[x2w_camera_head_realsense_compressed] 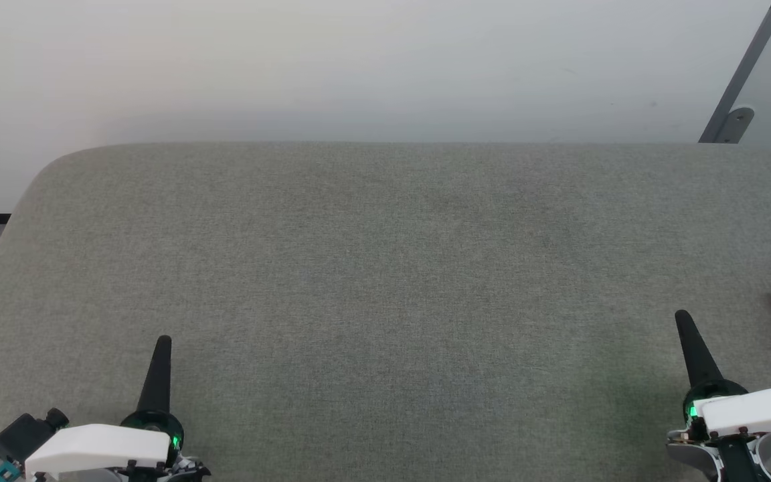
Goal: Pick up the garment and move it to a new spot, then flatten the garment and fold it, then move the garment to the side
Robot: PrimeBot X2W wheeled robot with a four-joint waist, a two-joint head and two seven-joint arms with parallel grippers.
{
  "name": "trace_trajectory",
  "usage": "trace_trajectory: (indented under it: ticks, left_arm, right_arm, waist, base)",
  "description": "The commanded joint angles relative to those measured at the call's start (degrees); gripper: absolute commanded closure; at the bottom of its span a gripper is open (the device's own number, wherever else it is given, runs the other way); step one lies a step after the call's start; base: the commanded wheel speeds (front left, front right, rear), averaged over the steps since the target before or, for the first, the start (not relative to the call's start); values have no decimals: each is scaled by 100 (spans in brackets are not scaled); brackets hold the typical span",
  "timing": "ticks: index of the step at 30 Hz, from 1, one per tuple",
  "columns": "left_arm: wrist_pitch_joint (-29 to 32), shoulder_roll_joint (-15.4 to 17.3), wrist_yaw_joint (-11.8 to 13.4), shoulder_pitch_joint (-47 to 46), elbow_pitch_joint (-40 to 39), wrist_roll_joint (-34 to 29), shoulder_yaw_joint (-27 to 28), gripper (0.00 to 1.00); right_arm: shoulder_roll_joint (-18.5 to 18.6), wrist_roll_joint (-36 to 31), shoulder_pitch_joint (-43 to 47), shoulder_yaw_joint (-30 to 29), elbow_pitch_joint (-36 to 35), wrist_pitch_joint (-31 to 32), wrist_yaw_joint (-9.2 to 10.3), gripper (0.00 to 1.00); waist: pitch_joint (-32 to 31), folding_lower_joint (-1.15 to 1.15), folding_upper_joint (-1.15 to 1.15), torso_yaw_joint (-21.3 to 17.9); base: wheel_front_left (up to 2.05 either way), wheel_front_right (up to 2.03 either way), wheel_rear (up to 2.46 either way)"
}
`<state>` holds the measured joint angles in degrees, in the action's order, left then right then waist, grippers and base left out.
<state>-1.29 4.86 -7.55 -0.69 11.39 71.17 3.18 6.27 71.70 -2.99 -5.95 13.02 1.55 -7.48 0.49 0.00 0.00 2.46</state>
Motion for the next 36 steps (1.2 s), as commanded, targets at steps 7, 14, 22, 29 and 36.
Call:
trace_trajectory:
  ticks: [7, 14, 22, 29, 36]
  left_arm:
    - [130, -7, 8, -197, 16, 445, 53, 100]
    - [233, -17, 8, -262, 60, 767, 78, 100]
    - [340, -32, 9, -334, 111, 1111, 107, 100]
    - [408, -45, 10, -400, 146, 1373, 128, 100]
    - [493, -60, 11, -443, 183, 1639, 151, 100]
  right_arm:
    - [-56, 412, -155, -35, -17, 116, -2, 100]
    - [-113, 712, -186, -43, 6, 186, -2, 100]
    - [-165, 1027, -236, -49, 31, 262, -2, 100]
    - [-204, 1253, -254, -53, 49, 313, -2, 100]
    - [-250, 1507, -280, -58, 69, 377, -2, 100]
  waist:
    - [-5, 0, 0, -35]
    - [-8, 0, 0, -67]
    - [-13, 0, 0, -103]
    - [-16, 0, 0, -131]
    - [-20, 0, 0, -162]
  base:
    - [0, 0, 0]
    - [0, 0, 0]
    - [0, 0, 0]
    - [0, 0, 0]
    - [0, 0, 0]
